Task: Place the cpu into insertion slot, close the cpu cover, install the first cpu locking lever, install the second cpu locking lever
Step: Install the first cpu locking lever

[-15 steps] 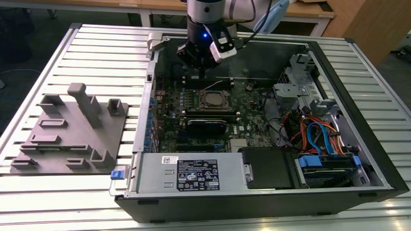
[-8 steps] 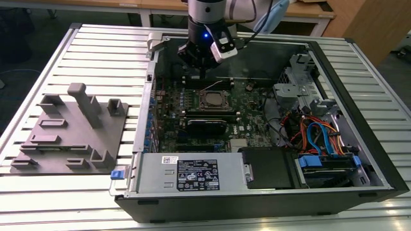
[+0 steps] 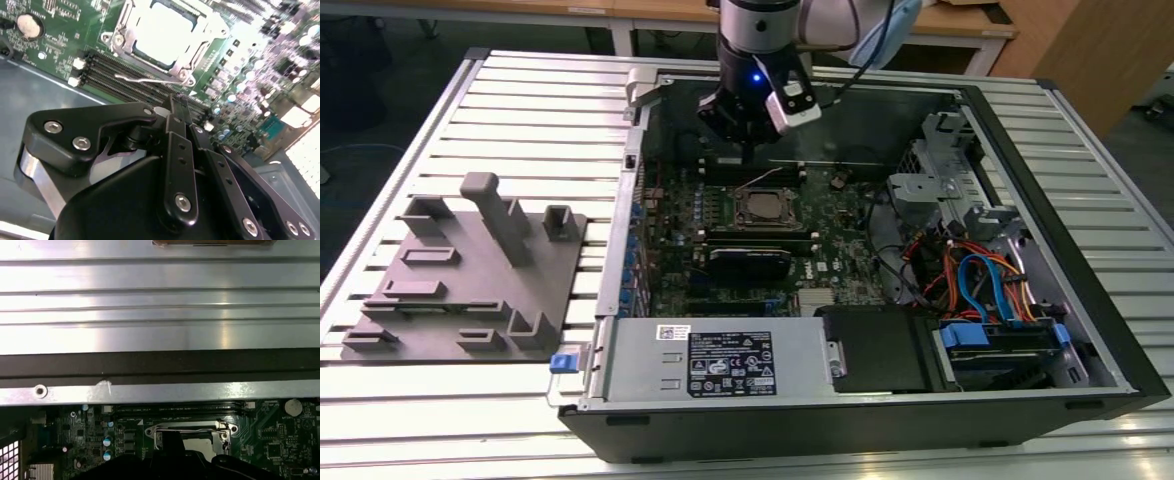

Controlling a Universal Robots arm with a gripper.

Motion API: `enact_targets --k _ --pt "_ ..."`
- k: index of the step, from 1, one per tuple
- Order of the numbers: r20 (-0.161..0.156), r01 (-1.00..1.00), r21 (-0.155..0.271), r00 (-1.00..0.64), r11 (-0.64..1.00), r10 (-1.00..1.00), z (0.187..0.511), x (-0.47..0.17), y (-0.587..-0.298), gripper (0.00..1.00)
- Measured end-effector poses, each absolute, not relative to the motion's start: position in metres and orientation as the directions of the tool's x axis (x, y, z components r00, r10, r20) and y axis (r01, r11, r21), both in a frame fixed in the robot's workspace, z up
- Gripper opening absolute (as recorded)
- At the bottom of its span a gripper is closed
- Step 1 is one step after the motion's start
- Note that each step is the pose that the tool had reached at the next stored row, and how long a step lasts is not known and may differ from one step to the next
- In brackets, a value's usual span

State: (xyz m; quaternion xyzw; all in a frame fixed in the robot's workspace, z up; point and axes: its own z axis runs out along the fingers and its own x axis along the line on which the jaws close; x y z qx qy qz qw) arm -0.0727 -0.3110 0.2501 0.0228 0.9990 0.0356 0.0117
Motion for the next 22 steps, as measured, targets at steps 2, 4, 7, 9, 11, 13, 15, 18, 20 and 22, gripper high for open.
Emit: enact_targets --k 2,4,7,9,11,13,15,18,20,22 --pt "-0.021 0.046 0.088 -0.999 0.995 0.048 0.249 -0.072 -0.312 0.1" --pt "-0.021 0.047 0.094 -0.999 0.994 0.05 0.246 -0.07 -0.314 0.1" --pt "-0.021 0.049 0.095 -0.998 0.994 0.051 0.243 -0.067 -0.317 0.1" --pt "-0.019 0.049 0.095 -0.999 0.994 0.051 0.241 -0.064 -0.317 0.1" --pt "-0.019 0.049 0.095 -0.999 0.994 0.051 0.241 -0.064 -0.317 0.1" --pt "-0.019 0.049 0.095 -0.999 0.994 0.051 0.241 -0.064 -0.317 0.1" --pt "-0.019 0.049 0.095 -0.999 0.994 0.051 0.241 -0.064 -0.317 0.1" --pt "-0.019 0.049 0.095 -0.999 0.994 0.051 0.241 -0.064 -0.317 0.1" --pt "-0.019 0.049 0.095 -0.999 0.994 0.051 0.241 -0.063 -0.317 0.1" --pt "-0.019 0.049 0.096 -0.999 0.994 0.051 0.241 -0.062 -0.317 0.1"
